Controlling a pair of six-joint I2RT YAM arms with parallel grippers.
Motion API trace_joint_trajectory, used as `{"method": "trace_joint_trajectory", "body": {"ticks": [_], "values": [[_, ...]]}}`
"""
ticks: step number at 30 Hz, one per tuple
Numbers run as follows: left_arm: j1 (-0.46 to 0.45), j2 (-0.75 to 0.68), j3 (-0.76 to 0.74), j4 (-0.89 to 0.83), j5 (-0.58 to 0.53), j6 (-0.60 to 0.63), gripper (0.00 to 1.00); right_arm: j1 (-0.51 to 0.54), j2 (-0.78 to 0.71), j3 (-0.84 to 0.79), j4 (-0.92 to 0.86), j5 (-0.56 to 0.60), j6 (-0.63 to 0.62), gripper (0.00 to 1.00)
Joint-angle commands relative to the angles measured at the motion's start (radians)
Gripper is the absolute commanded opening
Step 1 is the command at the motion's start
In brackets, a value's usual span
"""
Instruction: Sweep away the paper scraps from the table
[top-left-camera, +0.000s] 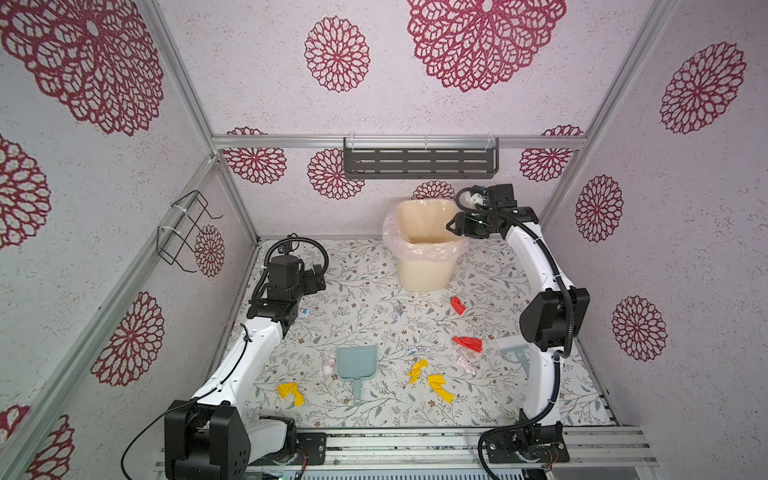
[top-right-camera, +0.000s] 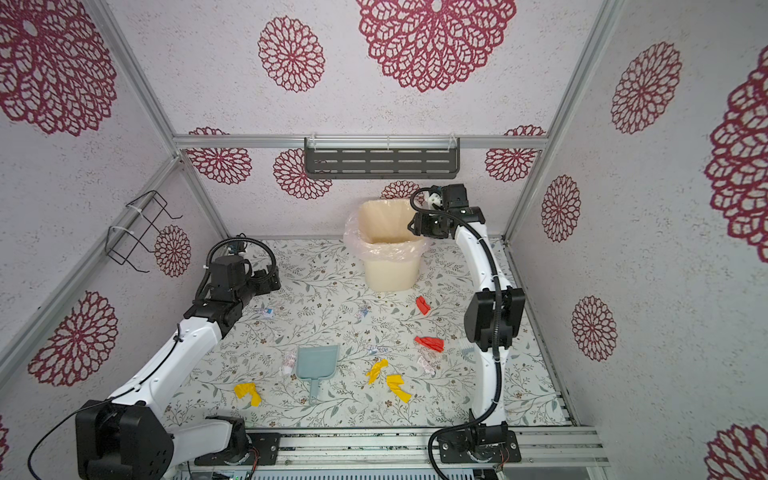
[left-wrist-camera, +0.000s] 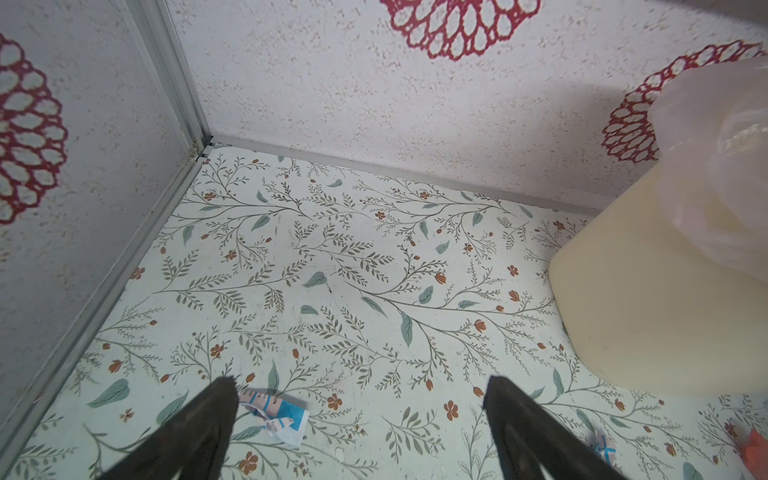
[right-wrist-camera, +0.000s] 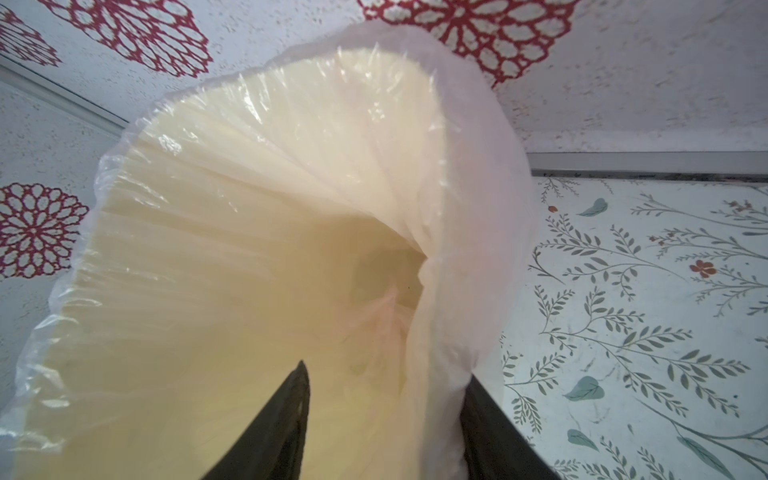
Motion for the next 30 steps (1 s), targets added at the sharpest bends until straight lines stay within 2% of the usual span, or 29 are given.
{"method": "trace_joint_trajectory", "body": {"ticks": [1, 16, 30], "values": [[-0.005, -0.037, -0.015, -0.005, -0.005, 0.005, 0.97, 0.045, 0.010, 0.034, -0.012, -0.051, -0.025, 0.57], [-0.005, -0.119, -0.038, -0.064, -0.037, 0.022, 0.97, 0.176, 0.074, 0.096, 0.000, -0.112, -0.025, 0.55], [-0.005, -0.255, -0.071, -0.133, -0.090, 0.010, 0.97, 0.281, 0.135, 0.162, 0.048, -0.145, 0.008, 0.56]]}}
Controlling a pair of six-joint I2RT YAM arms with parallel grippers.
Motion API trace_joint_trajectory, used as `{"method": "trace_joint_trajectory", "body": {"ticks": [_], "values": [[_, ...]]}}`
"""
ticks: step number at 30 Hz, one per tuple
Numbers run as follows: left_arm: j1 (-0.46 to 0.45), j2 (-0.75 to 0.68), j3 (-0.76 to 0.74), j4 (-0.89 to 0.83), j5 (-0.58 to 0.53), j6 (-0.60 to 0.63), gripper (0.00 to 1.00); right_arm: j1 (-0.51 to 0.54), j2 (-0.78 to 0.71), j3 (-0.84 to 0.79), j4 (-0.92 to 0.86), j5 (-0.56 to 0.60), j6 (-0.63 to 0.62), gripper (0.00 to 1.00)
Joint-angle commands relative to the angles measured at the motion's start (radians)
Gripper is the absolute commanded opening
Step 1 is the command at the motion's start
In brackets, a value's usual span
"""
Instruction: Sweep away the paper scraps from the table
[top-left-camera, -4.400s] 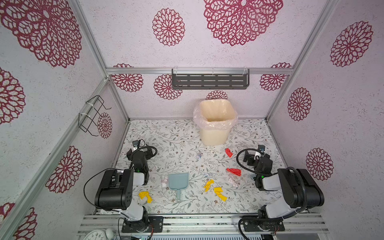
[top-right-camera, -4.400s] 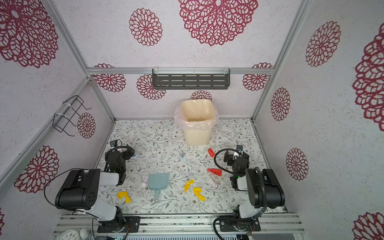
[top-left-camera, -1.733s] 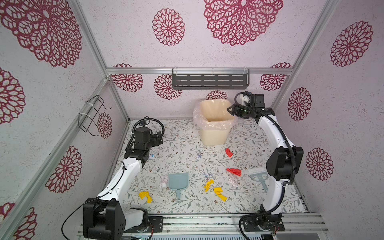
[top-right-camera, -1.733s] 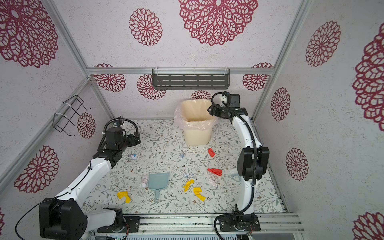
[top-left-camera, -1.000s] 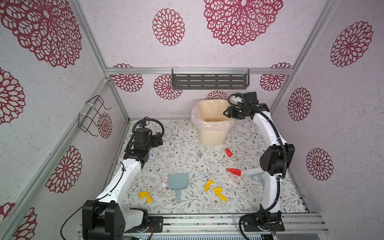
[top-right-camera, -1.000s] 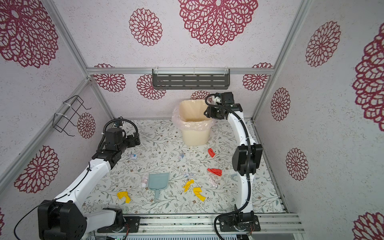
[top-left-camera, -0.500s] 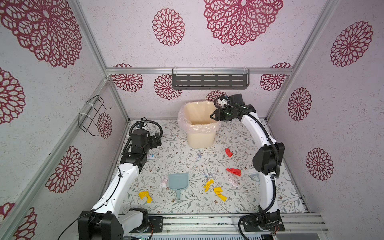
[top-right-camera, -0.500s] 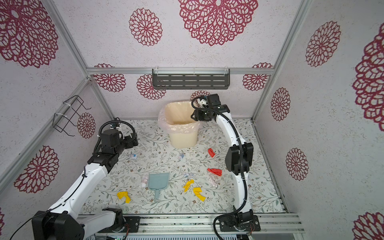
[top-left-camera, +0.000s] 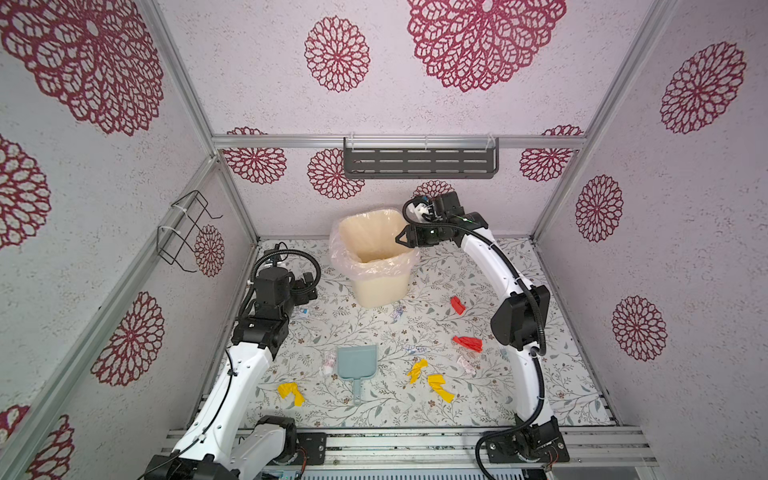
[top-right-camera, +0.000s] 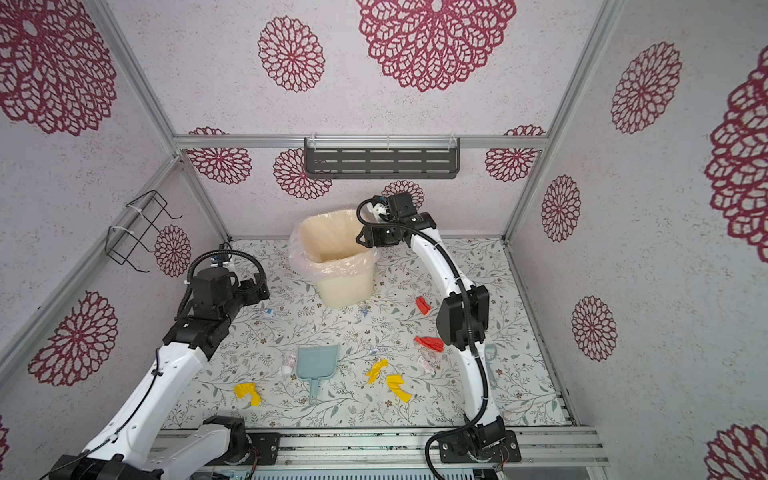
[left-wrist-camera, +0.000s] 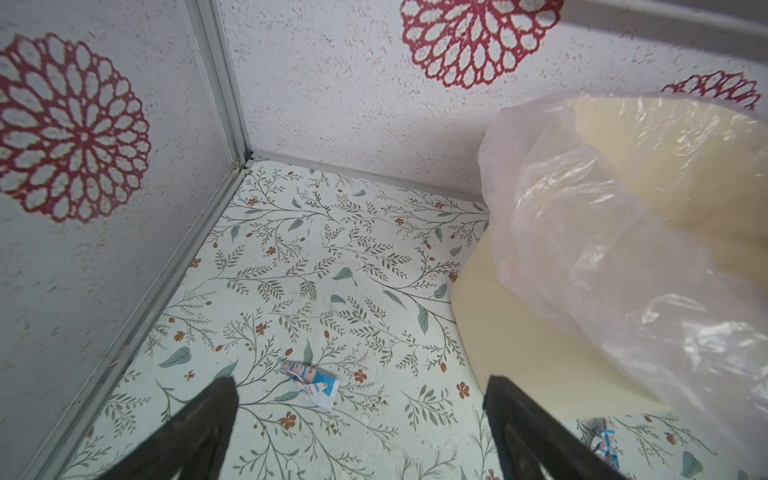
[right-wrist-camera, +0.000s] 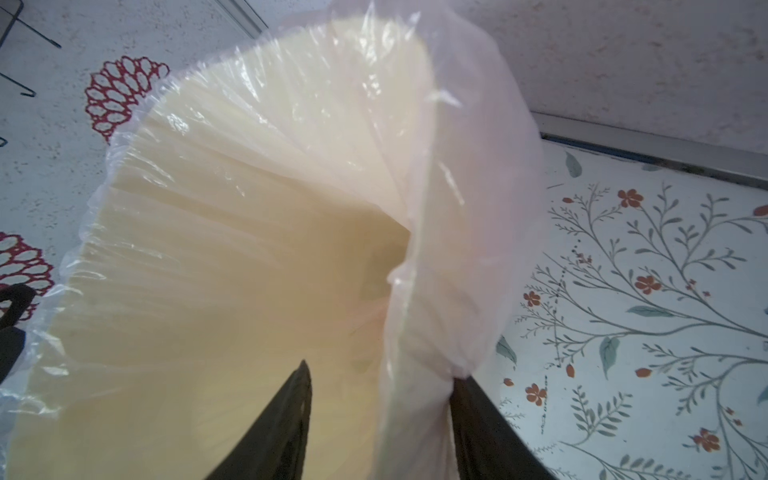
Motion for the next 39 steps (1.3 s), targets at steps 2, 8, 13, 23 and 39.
{"method": "trace_joint_trajectory", "body": {"ticks": [2, 8, 13, 23, 39], "values": [[-0.004, -0.045, -0.016, -0.035, -0.026, 0.003, 0.97, 0.030, 0.016, 0.038, 0.035, -0.043, 0.016, 0.57], [-0.004, -0.065, -0.019, -0.058, -0.030, 0.001, 0.97, 0.037, 0.030, 0.066, 0.026, -0.021, 0.016, 0.63], [-0.004, -0.085, -0.019, -0.058, -0.031, -0.005, 0.97, 0.027, -0.016, 0.066, 0.035, 0.029, 0.028, 0.80], [-0.004, -0.092, 0.009, -0.059, -0.015, -0.002, 0.97, -0.003, -0.129, 0.065, 0.044, 0.087, 0.039, 0.99], [-0.078, -0.087, -0.002, -0.056, 0.027, -0.009, 0.97, -0.100, -0.530, -0.406, 0.082, 0.244, 0.031, 0.99]]}}
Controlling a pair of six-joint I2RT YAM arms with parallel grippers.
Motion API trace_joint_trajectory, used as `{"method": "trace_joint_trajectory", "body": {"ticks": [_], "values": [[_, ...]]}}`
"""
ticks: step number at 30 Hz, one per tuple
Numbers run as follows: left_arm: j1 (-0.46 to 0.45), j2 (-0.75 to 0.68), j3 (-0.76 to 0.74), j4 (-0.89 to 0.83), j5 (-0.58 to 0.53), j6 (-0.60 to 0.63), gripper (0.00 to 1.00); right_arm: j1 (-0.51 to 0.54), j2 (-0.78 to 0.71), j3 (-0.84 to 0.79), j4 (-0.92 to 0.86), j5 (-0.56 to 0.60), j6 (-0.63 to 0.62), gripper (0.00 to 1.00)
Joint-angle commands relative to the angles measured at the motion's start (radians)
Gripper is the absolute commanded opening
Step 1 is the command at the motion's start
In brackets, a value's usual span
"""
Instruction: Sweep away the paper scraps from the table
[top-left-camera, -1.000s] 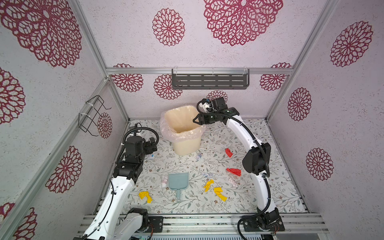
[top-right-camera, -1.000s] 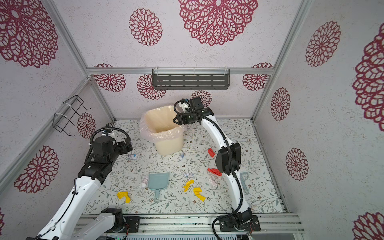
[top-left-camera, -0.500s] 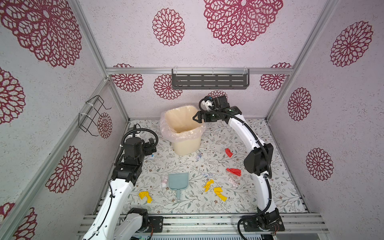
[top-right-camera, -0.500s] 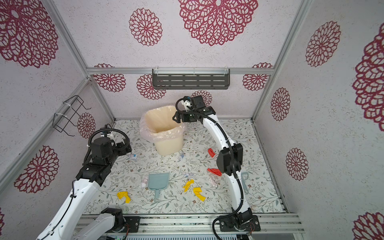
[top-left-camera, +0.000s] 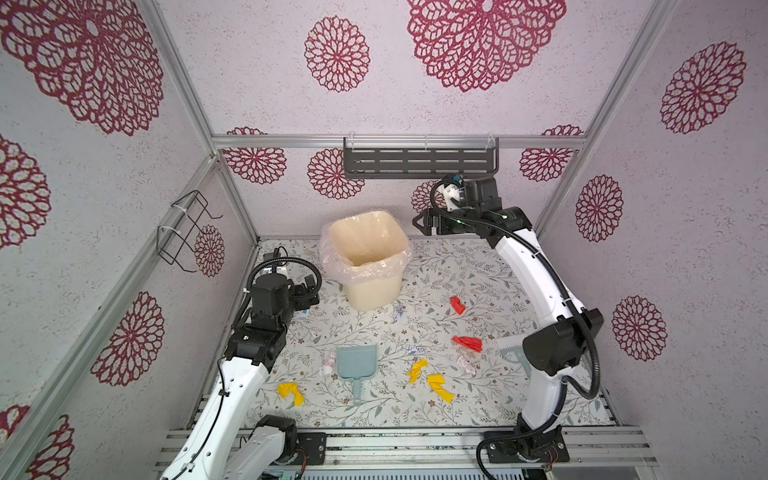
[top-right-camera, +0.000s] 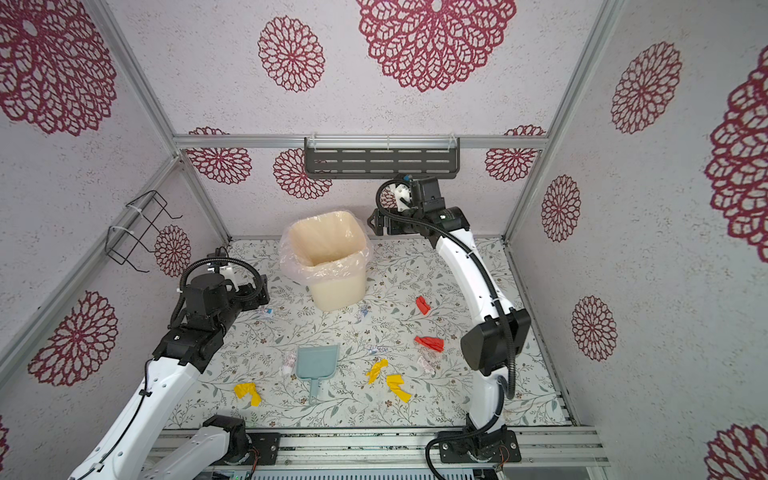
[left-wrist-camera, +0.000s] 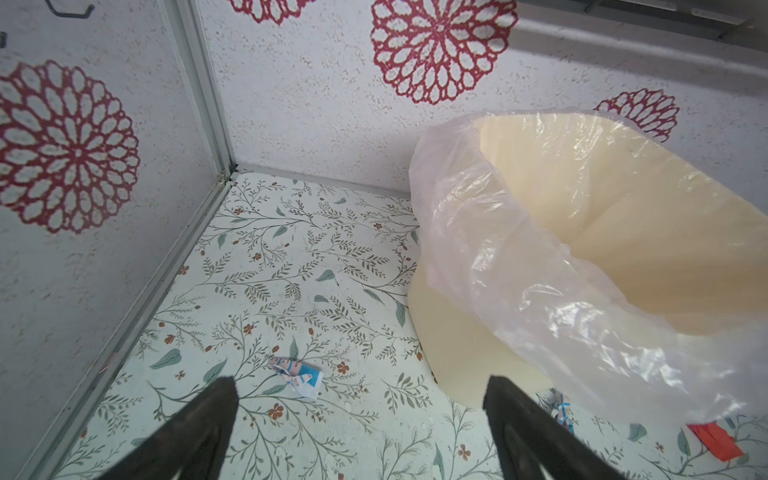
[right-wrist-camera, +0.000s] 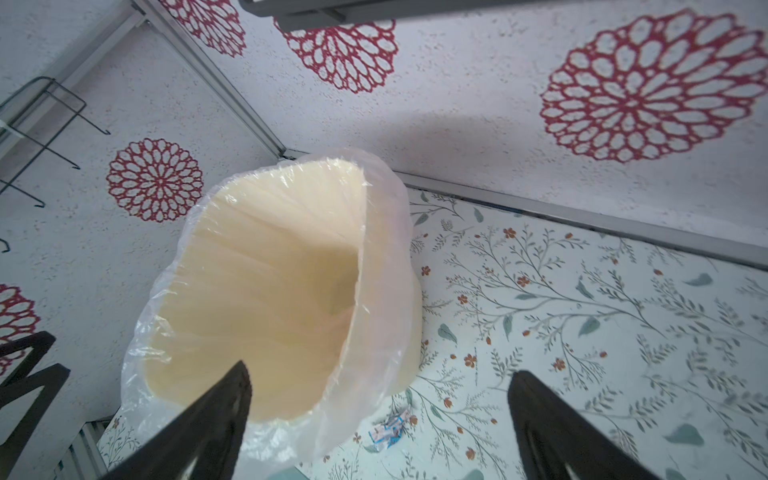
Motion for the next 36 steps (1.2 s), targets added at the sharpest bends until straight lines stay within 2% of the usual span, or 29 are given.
{"method": "trace_joint_trajectory", "body": {"ticks": [1, 12, 19, 23, 30, 36], "values": [[-0.024, -0.004, -0.010, 0.003, 0.012, -0.003, 0.97, -0.043, -0.143, -0.155, 0.062, 0.051, 0.014, 0.99], [-0.100, -0.002, -0.051, 0.004, 0.025, -0.007, 0.97, -0.216, -0.497, -0.748, 0.089, 0.150, 0.076, 0.99], [-0.128, -0.026, -0.085, -0.004, 0.021, -0.020, 0.97, -0.328, -0.672, -1.097, 0.058, 0.242, 0.194, 0.99], [-0.140, -0.034, -0.104, -0.009, 0.022, -0.022, 0.97, -0.416, -0.771, -1.288, 0.068, 0.247, 0.263, 0.95], [-0.162, -0.043, -0.127, -0.017, 0.019, -0.028, 0.97, -0.519, -0.874, -1.441, 0.064, 0.301, 0.325, 0.93], [-0.178, -0.036, -0.142, -0.010, 0.018, -0.039, 0.97, -0.625, -0.844, -1.489, 0.132, 0.299, 0.340, 0.94]]}}
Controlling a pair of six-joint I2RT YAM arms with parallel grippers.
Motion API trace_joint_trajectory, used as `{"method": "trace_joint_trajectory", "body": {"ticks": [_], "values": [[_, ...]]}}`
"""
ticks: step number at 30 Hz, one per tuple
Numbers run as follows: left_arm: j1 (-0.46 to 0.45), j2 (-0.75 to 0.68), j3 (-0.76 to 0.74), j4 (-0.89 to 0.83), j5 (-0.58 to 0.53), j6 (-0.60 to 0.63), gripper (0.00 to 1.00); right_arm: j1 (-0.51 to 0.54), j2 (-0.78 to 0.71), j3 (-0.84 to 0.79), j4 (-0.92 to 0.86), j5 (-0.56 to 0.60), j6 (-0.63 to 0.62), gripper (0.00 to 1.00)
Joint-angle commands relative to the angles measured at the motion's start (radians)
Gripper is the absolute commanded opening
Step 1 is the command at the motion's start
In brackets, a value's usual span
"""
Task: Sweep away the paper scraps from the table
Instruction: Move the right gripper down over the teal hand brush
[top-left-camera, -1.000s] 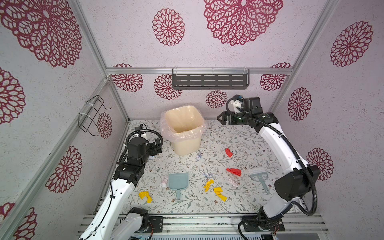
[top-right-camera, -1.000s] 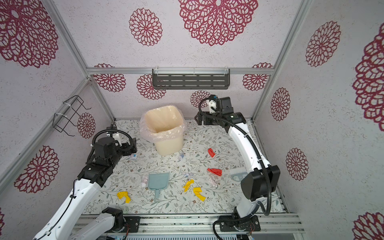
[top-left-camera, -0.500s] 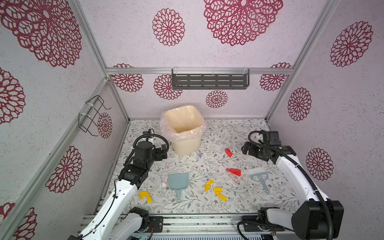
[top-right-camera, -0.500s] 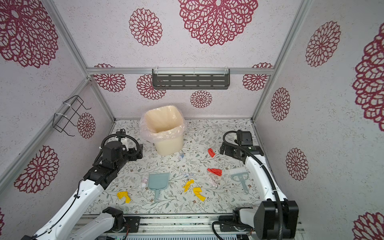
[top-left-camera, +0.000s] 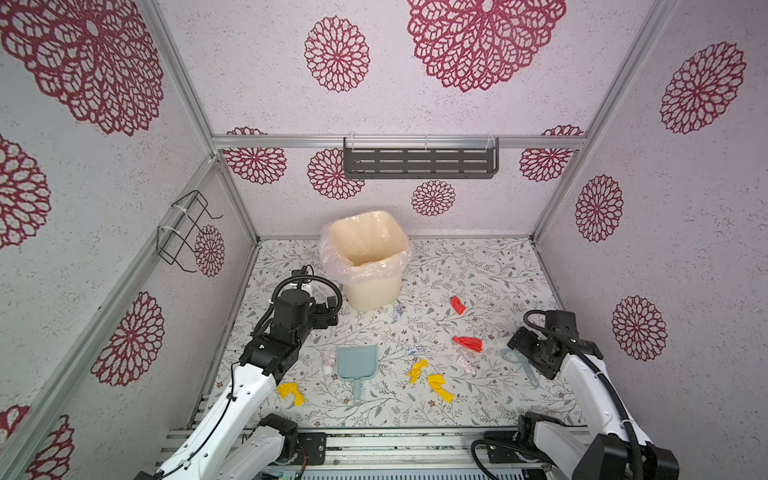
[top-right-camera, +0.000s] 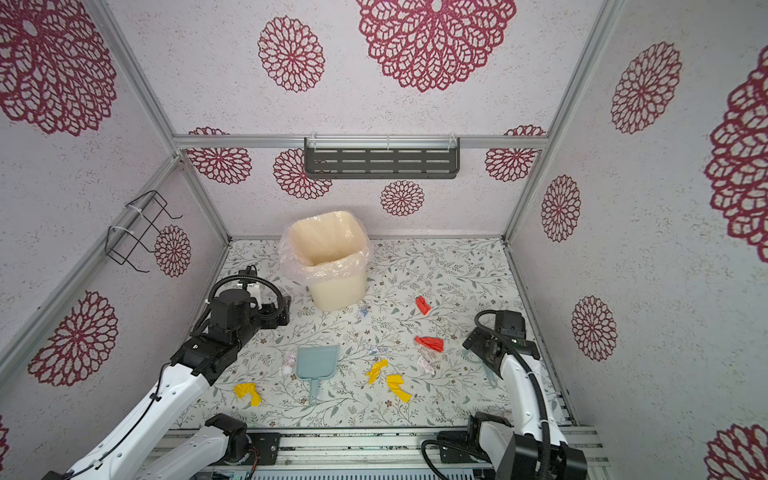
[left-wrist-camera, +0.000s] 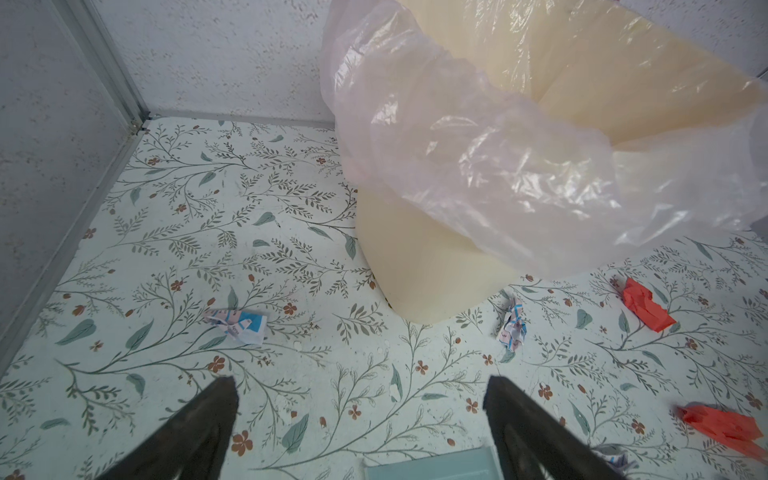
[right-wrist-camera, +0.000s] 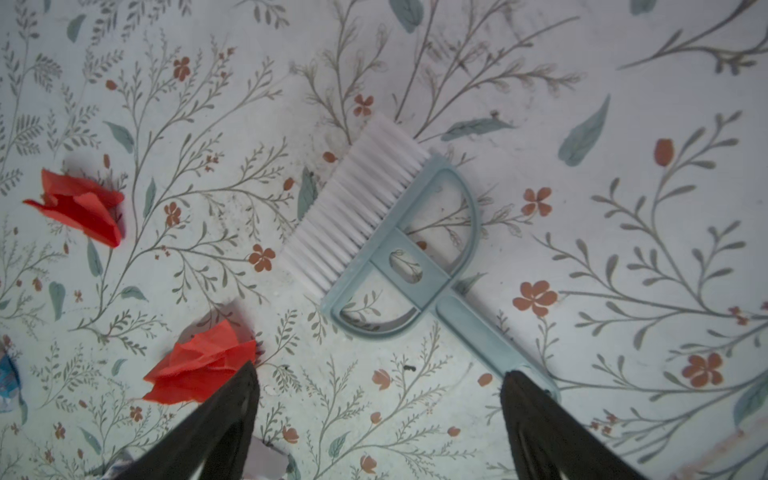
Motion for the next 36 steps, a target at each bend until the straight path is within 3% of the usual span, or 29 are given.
{"method": "trace_joint_trajectory", "body": {"ticks": [1, 8, 18, 28, 36], "values": [[-0.014, -0.008, -0.011, 0.003, 0.003, -0.011, 0.97, -0.054, 0.012, -0.014, 0.060, 0.027, 0.032, 0.95], [-0.021, 0.008, -0.010, 0.016, -0.001, -0.010, 0.97, -0.167, 0.051, -0.068, 0.170, -0.050, 0.017, 0.99], [-0.024, 0.015, -0.015, 0.026, -0.002, -0.008, 0.97, -0.180, 0.069, -0.147, 0.229, -0.145, 0.063, 0.99], [-0.025, 0.003, -0.028, 0.024, -0.008, -0.016, 0.97, -0.154, 0.011, -0.203, 0.206, -0.237, 0.109, 0.99], [-0.025, 0.008, -0.033, 0.032, -0.004, -0.019, 0.97, -0.048, -0.052, -0.202, 0.135, -0.206, 0.150, 0.99]]}}
